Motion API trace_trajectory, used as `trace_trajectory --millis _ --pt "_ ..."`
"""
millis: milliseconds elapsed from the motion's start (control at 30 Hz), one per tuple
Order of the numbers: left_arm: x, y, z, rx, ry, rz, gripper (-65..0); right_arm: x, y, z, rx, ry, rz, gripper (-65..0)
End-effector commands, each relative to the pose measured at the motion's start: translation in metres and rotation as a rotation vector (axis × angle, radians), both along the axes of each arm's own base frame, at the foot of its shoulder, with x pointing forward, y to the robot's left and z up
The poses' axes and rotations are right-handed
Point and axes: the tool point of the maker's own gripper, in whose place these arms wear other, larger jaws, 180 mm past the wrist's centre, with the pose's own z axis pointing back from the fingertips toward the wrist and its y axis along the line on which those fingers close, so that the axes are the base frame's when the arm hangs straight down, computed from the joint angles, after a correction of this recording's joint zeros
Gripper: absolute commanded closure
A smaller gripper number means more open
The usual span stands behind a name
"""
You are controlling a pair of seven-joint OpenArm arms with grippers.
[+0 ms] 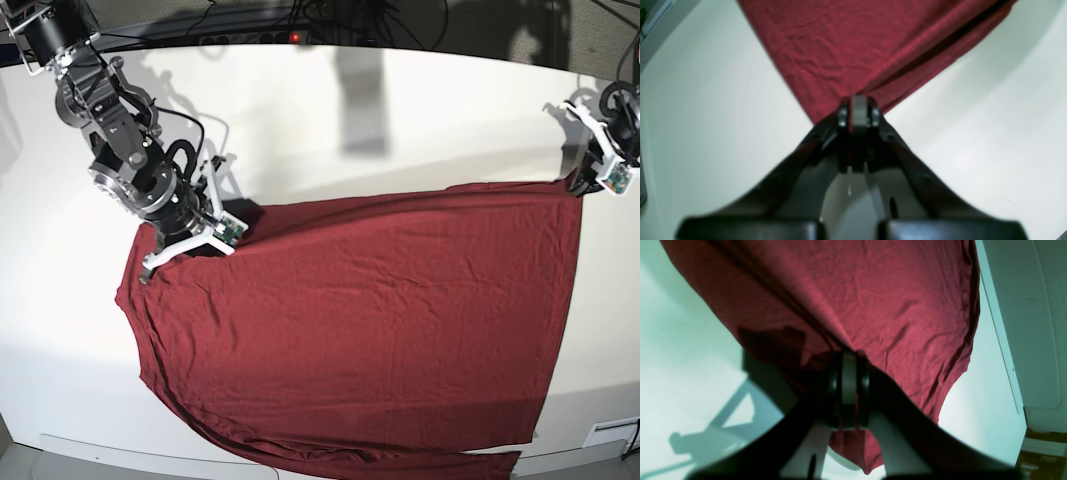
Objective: Fold the T-shirt properly
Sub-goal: 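Lift the grasped shirt edge with both grippers and pull it taut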
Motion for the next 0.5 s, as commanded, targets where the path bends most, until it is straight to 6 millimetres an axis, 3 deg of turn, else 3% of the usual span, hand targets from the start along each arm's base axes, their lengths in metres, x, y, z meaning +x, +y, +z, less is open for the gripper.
trace_trajectory --millis 0,233,467 --pt "0.01 0.004 0.017 -0.003 -0.055 -0.003 0.0 0.01 -0.004 0.013 0.0 -0.042 -0.007 0.0" --pt "0.029 0.001 0.029 -0.014 -0.106 0.009 0.0 0.015 -0.015 -0.009 -0.007 0.007 -0.056 0.0" --pt "0.048 0.001 0.025 -0.036 -0.132 0.053 0.0 0.043 -0.01 -0.016 0.038 0.011 -0.104 0.0"
